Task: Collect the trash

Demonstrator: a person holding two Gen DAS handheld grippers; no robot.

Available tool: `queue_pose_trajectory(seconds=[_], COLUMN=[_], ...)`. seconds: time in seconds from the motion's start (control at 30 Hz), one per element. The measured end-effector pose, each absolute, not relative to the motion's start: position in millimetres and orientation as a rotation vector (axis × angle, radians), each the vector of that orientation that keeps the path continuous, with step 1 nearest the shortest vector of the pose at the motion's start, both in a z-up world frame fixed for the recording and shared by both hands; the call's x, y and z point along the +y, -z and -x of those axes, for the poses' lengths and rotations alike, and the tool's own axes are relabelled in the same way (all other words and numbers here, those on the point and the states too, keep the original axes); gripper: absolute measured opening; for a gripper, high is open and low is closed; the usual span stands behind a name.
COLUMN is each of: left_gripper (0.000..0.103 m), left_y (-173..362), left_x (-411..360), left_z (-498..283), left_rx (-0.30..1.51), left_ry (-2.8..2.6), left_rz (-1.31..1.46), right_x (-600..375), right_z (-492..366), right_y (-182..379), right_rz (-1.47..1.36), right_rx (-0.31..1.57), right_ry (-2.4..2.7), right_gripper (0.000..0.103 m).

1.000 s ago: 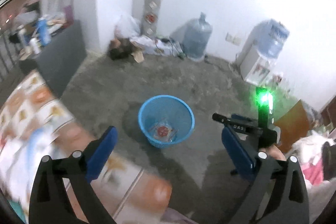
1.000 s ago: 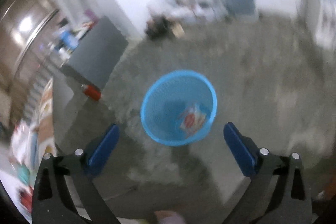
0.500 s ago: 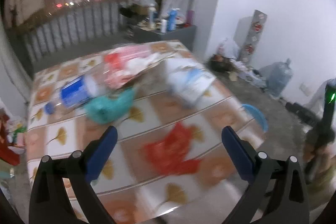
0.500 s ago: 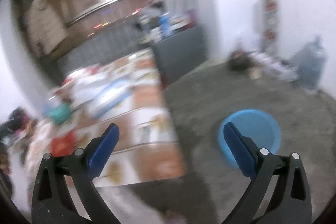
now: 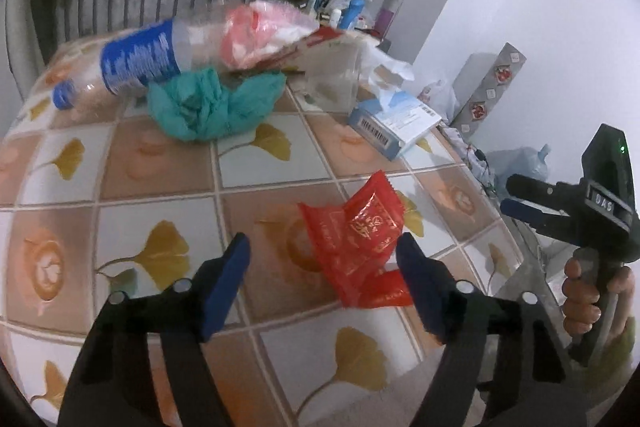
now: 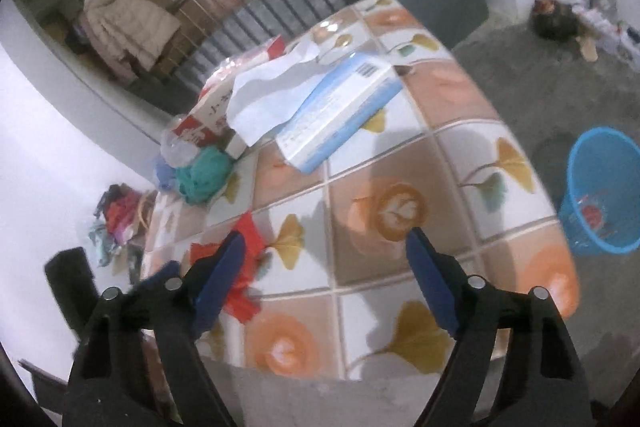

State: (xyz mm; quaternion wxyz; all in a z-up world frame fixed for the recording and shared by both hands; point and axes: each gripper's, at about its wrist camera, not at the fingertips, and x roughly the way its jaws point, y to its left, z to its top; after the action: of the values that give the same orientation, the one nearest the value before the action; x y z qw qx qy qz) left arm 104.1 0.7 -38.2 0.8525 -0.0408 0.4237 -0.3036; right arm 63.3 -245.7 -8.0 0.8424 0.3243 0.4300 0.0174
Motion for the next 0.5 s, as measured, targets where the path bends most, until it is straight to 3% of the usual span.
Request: queue_pose_trajectory(seconds=[0.23, 0.3, 0.5], left_gripper=[0.048, 0.035, 0.023], left_y=[51.0, 53.9, 56.9], left_x=[-13.9, -16.0, -12.2], left_z=[-114.8, -114.7, -115.3], left_rx=[0.915, 0.919, 0.923], left_ry=[0.624, 0.609, 0.596], left_rz=[0.033, 0.003, 0.019], right_x=[-258.4, -263.8, -271.6], right_z=[-82.7, -89.7, -117.7], right_y=[19.8, 22.1, 31.2], right_rz=[-0.892, -0.932, -1.035], right_rx=[0.904, 0.904, 0.906], right_ry=[-0.086, -0.079, -0.055], right_gripper=[0.066, 0.064, 0.059])
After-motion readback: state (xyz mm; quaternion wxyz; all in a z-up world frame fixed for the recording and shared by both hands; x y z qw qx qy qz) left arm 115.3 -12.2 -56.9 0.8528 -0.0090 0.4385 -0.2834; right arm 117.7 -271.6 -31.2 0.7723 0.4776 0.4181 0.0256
